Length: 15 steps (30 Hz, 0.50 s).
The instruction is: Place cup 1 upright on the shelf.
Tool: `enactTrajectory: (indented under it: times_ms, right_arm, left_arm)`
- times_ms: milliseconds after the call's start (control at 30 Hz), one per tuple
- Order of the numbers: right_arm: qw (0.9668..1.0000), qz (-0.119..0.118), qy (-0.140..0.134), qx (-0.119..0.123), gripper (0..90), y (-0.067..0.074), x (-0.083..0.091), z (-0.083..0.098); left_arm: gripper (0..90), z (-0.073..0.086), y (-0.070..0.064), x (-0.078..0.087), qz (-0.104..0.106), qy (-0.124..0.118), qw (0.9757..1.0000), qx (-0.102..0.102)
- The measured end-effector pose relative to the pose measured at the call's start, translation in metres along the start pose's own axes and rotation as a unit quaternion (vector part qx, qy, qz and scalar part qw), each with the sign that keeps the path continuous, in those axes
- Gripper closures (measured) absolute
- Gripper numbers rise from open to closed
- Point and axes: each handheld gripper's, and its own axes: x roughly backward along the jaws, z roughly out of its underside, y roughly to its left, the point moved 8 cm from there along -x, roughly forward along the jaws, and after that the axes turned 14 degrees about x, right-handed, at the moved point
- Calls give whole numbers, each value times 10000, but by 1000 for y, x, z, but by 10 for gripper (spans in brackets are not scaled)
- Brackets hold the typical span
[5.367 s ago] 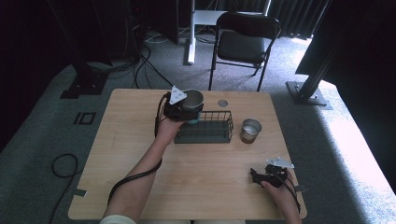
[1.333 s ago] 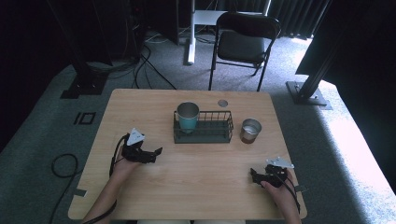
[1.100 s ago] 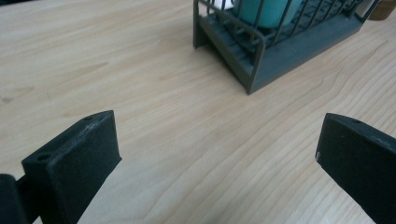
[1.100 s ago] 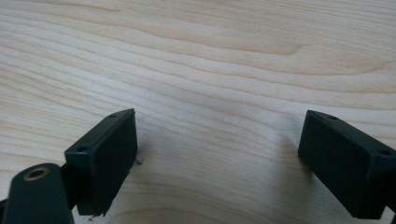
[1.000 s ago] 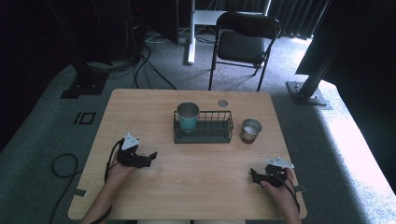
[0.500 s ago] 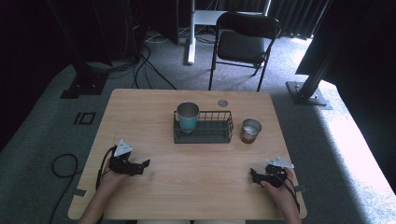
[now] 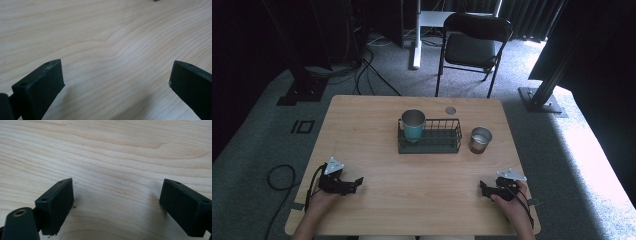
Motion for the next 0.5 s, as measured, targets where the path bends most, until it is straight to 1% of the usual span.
enactTrajectory:
  times_ms: [33, 67, 100, 167, 200, 267, 300, 333, 367, 400, 433, 467, 500]
  right_arm:
    - [10000, -1, -1, 1, 115, 0, 0, 0]
    - [10000, -2, -2, 2, 115, 0, 0, 0]
    - [10000, -4, -2, 0, 115, 0, 0, 0]
    - [10000, -8, -5, 7, 114, 0, 0, 0]
    - [10000, -9, -5, 8, 114, 0, 0, 0]
    - [10000, -9, -6, 10, 114, 0, 0, 0]
    - [10000, -16, -4, 7, 111, 0, 0, 0]
    - [10000, -16, -4, 7, 111, 0, 0, 0]
    - [10000, -17, -2, 9, 110, 0, 0, 0]
    - [10000, -17, -2, 9, 110, 0, 0, 0]
    - [10000, -18, -2, 10, 110, 0, 0, 0]
    - [10000, -18, -2, 10, 110, 0, 0, 0]
    - [10000, -18, -3, 7, 110, 0, 0, 0]
  left_arm:
    - [2, 0, 0, 0, 0, 0, 10000, 0]
    - [3, 3, 1, 2, -74, 22, 10000, -11]
    - [3, 4, 3, 4, -83, 22, 10000, 29]
    - [3, 4, 4, 5, -103, 20, 9999, 48]
    - [3, 7, 7, 7, -171, 45, 9998, 113]
    - [3, 7, 7, 7, -171, 45, 9998, 113]
    - [3, 10, 12, 10, -287, 73, 9994, 191]
    - [3, 10, 12, 10, -287, 73, 9994, 191]
    - [3, 12, 15, 12, -406, 98, 9989, 234]
    - [3, 12, 15, 12, -406, 98, 9989, 234]
    - [3, 14, 17, 15, -441, 118, 9984, 320]
    - [3, 14, 17, 15, -441, 118, 9984, 320]
    - [3, 16, 21, 17, -570, 120, 9976, 363]
